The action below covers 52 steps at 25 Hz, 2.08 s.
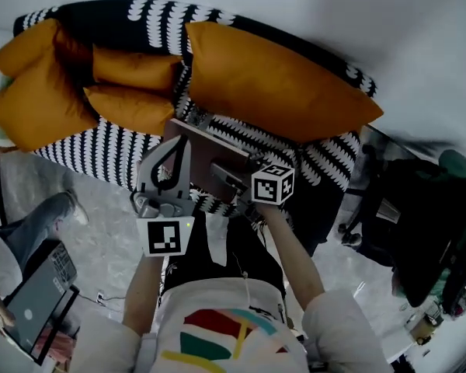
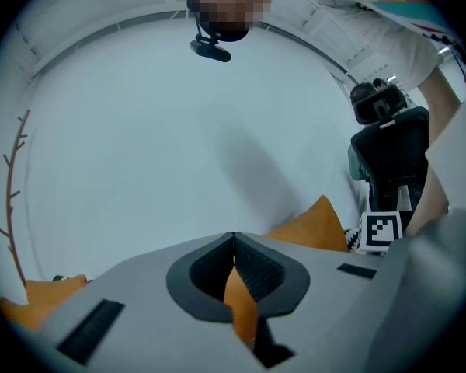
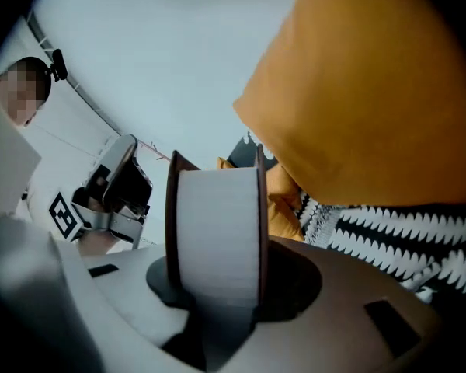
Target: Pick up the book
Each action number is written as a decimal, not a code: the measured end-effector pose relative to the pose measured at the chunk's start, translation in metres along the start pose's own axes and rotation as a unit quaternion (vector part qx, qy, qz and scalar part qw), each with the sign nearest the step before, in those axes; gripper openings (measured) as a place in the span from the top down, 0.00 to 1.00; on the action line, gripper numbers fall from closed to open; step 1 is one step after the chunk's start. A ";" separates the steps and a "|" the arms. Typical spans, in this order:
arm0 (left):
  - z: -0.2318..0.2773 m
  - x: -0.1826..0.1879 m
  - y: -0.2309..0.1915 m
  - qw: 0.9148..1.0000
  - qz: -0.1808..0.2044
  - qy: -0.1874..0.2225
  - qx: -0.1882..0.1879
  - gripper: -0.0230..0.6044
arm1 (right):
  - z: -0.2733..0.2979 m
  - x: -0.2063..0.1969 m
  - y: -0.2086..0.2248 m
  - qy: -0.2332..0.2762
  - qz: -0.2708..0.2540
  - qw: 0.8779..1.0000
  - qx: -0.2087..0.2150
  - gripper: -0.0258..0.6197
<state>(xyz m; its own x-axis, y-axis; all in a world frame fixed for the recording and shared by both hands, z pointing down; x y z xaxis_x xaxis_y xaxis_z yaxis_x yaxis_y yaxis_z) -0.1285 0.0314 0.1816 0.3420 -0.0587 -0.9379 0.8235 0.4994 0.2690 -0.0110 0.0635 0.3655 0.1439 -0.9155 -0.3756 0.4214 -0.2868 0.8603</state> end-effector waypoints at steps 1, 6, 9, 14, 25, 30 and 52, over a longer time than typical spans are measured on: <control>-0.004 0.015 0.001 1.000 0.001 0.009 0.001 0.95 | -0.012 0.010 -0.015 0.012 -0.017 1.000 -0.004 0.72; -0.031 0.088 0.011 0.998 0.006 0.055 -0.004 0.95 | -0.079 0.039 -0.095 0.071 -0.100 0.991 -0.059 0.72; -0.030 0.130 0.007 0.993 0.046 0.108 -0.019 0.95 | -0.111 0.068 -0.130 0.120 -0.149 0.979 -0.066 0.72; -0.043 0.171 0.007 0.989 0.047 0.138 -0.005 0.95 | -0.179 0.090 -0.183 0.197 -0.202 0.955 -0.092 0.72; -0.038 0.189 0.014 0.990 -0.004 0.138 -0.014 0.95 | -0.232 0.116 -0.254 0.392 -0.299 0.821 -0.287 0.72; -0.043 0.195 0.000 0.986 -0.001 0.169 0.002 0.95 | -0.223 0.111 -0.268 0.404 -0.329 0.805 -0.283 0.72; -0.063 0.179 -0.014 0.987 -0.014 0.159 0.034 0.95 | -0.205 0.094 -0.275 0.363 -0.370 0.806 -0.285 0.72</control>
<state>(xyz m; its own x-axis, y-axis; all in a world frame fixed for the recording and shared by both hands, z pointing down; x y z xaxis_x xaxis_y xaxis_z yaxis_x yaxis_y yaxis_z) -0.1073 0.0684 -0.0044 0.1685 0.2087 -0.9633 0.8623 0.4423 0.2467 0.0702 0.1145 0.0226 0.0621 -0.0882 -0.9942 0.9458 -0.3130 0.0869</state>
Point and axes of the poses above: the fingertips, and each gripper's own axes: z forward along the fingers, y to its right, x out of its top, the point moved 5 cm from there along -z, backward along the fingers, and after that the axes turned 2 degrees about -x, right-handed, at the moved point
